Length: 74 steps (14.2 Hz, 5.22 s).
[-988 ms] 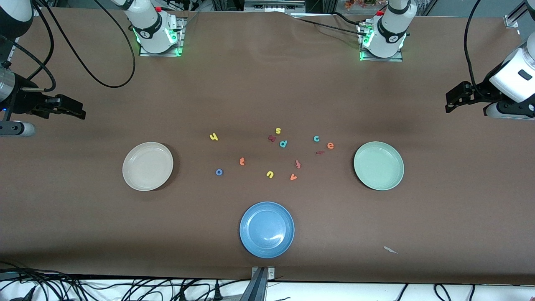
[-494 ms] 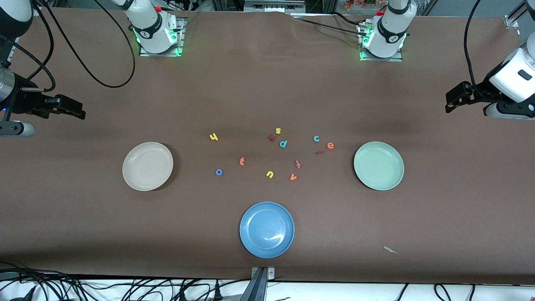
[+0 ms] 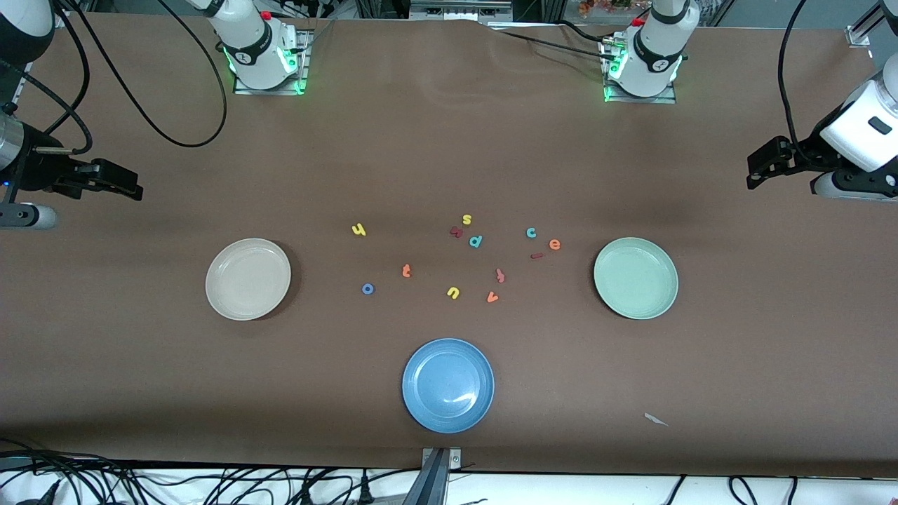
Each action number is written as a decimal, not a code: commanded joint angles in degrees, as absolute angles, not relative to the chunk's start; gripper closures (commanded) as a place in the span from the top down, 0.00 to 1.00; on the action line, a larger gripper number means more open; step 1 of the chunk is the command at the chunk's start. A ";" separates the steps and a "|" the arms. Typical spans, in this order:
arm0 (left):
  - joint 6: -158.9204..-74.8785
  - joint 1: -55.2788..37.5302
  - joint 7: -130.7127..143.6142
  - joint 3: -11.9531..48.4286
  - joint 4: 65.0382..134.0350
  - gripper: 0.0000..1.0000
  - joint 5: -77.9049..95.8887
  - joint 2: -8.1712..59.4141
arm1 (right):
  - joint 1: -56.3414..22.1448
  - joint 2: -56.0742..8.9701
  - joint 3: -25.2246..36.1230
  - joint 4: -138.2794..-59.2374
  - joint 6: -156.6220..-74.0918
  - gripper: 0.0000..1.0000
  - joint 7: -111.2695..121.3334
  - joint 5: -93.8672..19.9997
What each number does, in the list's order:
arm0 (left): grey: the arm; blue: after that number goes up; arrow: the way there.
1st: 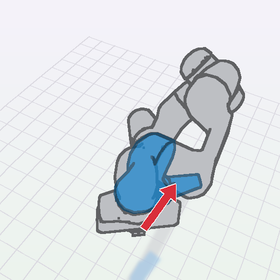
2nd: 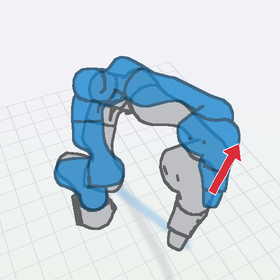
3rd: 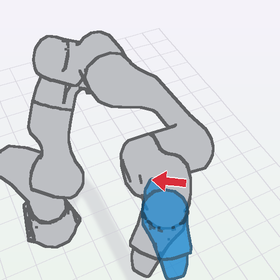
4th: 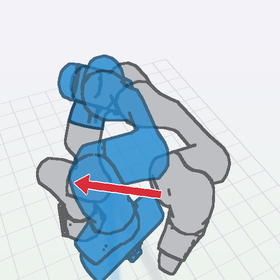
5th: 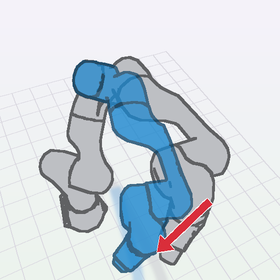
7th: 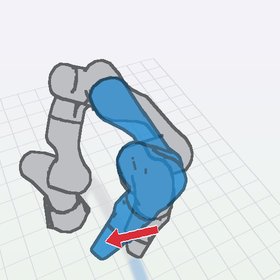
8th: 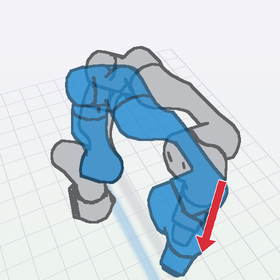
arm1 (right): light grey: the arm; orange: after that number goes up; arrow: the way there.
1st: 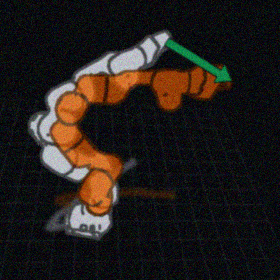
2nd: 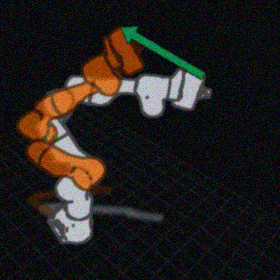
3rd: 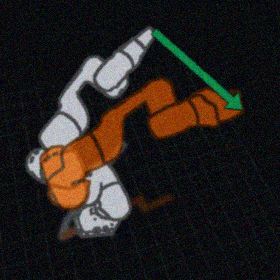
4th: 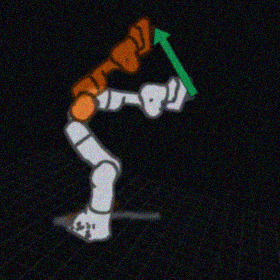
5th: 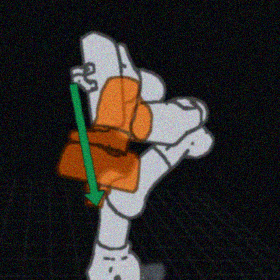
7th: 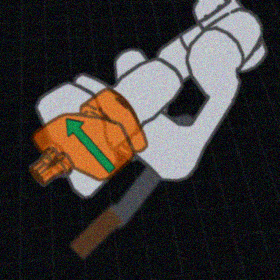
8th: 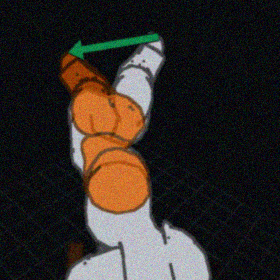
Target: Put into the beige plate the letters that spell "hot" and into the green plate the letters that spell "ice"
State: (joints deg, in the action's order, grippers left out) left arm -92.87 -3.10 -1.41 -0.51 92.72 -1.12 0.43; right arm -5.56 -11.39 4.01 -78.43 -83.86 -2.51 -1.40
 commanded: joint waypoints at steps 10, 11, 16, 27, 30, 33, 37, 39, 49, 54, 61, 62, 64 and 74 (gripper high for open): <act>-91.85 -2.99 -2.37 -0.26 90.97 1.00 -2.64 1.14 | -5.54 -11.16 4.04 -77.78 -83.67 1.00 -2.99 -1.32; -91.85 -2.99 -2.37 -0.26 90.97 1.00 -2.64 1.14 | -5.54 -11.16 4.04 -77.78 -83.67 1.00 -2.99 -1.23; -91.85 -2.90 -2.37 -0.35 90.97 1.00 -2.64 1.14 | -5.54 -11.16 4.13 -77.78 -83.76 1.00 -2.99 -1.23; -91.49 -3.60 -1.84 1.06 90.97 1.00 -2.64 0.70 | -5.54 -11.34 4.04 -77.78 -83.85 1.00 -2.90 -1.14; -91.49 -2.90 -2.37 0.79 90.97 1.00 -2.55 0.70 | -5.54 -11.43 4.04 -77.78 -83.76 1.00 -2.90 -1.23; -91.58 -2.99 -2.29 0.97 90.88 1.00 -2.55 0.79 | -5.45 -11.51 4.04 -77.78 -83.85 1.00 -2.90 -1.23; -91.49 -2.99 -2.37 0.97 90.88 1.00 -2.55 0.70 | -5.45 -11.51 4.04 -77.78 -83.85 1.00 -2.99 -1.23; -91.49 -2.99 -1.85 0.97 90.97 1.00 -2.46 0.70 | -5.45 -11.60 4.04 -77.78 -83.85 1.00 -2.90 -1.23; -91.49 -4.04 -2.55 1.67 90.97 1.00 -1.85 11.05 | -5.71 -11.69 3.78 -77.78 -84.20 1.00 -2.99 -1.49; -91.76 -10.45 -2.72 2.72 89.12 1.00 3.23 19.06 | -7.99 -12.39 3.52 -79.36 -86.65 1.00 -3.08 -2.63; -99.12 -16.61 -14.21 2.64 91.23 1.00 8.53 24.78 | -12.56 -13.62 3.52 -83.58 -92.10 1.00 -10.01 -3.16; -100.71 -16.61 -16.67 2.64 91.93 1.00 8.53 25.74 | -13.00 -13.71 3.52 -84.63 -93.15 1.00 -10.89 -3.16; -105.10 -17.66 -21.94 2.64 94.03 1.00 8.09 27.94 | -13.62 -13.54 3.43 -87.26 -95.26 1.00 -11.25 -3.16; -122.24 -20.13 -37.87 2.72 104.93 1.00 2.28 28.04 | -15.11 -13.62 -4.75 -104.31 -118.70 1.00 -23.80 -2.29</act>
